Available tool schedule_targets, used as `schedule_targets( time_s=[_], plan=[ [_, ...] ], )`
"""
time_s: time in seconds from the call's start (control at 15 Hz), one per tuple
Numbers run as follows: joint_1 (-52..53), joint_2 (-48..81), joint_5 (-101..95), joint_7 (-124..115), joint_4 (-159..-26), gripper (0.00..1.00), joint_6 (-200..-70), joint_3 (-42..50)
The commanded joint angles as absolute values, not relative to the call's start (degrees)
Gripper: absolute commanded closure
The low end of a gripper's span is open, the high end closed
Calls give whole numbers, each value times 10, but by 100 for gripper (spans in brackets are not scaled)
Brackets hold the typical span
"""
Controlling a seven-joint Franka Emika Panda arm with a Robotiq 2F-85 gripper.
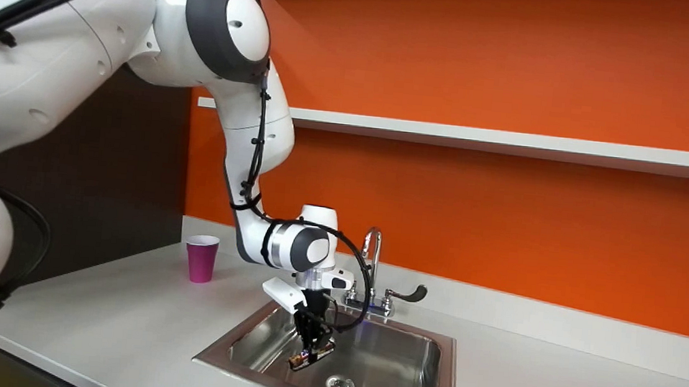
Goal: Place the brown packet in the sink.
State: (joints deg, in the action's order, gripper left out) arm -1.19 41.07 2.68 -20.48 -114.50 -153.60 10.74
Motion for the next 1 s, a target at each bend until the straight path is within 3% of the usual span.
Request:
schedule_targets(
  time_s=[0.0, 0.93],
  plan=[
    [-26, 438, 44, -193, -1117, 94, -1537, 102],
    [-31, 463, 50, -188, -1094, 94, -1533, 100]
  ],
)
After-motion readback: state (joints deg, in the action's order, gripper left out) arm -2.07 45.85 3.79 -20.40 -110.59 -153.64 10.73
